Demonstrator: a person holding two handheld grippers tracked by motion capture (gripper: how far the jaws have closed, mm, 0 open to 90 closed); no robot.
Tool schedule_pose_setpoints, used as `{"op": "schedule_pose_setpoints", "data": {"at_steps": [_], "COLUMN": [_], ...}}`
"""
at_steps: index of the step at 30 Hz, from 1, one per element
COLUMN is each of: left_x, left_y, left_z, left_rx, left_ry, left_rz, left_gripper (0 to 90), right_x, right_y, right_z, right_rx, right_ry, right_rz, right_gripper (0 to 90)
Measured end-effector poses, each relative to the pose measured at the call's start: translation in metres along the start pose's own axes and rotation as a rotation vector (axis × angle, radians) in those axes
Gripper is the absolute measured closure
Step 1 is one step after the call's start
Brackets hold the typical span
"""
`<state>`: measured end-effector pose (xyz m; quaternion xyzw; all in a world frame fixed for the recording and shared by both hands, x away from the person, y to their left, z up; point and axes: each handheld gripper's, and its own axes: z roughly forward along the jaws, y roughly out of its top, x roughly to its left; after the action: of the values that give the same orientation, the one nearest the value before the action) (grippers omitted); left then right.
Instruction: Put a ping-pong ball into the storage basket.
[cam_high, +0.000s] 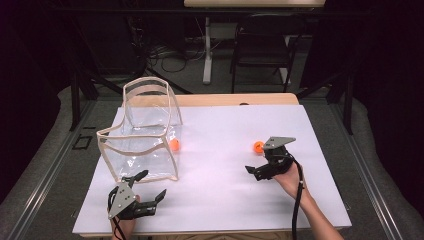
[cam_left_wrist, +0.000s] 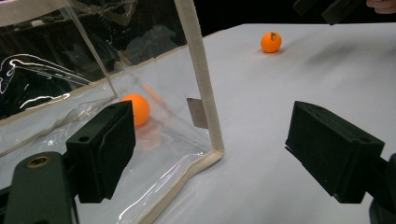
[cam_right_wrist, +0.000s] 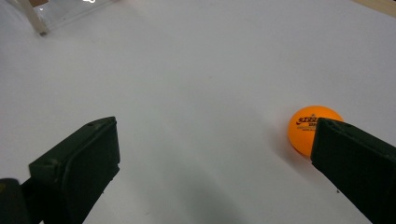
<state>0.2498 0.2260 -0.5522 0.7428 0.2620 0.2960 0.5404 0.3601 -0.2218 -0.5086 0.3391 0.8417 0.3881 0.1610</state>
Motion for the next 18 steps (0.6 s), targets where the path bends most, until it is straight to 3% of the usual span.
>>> {"op": "schedule_pose_setpoints", "data": {"at_steps": [18], "left_x": [-0.001], "left_y": [0.0], "left_z": [0.001], "left_rx": [0.001], "left_ry": [-0.002], "left_rz": [0.002], "left_gripper": [15.5], "right_x": [-0.022], "right_y": [-0.003], "right_z": [0.002], "right_rx": [-0.01], "right_ry": [-0.055], "right_rz": [0.026], "right_gripper": [1.1]}}
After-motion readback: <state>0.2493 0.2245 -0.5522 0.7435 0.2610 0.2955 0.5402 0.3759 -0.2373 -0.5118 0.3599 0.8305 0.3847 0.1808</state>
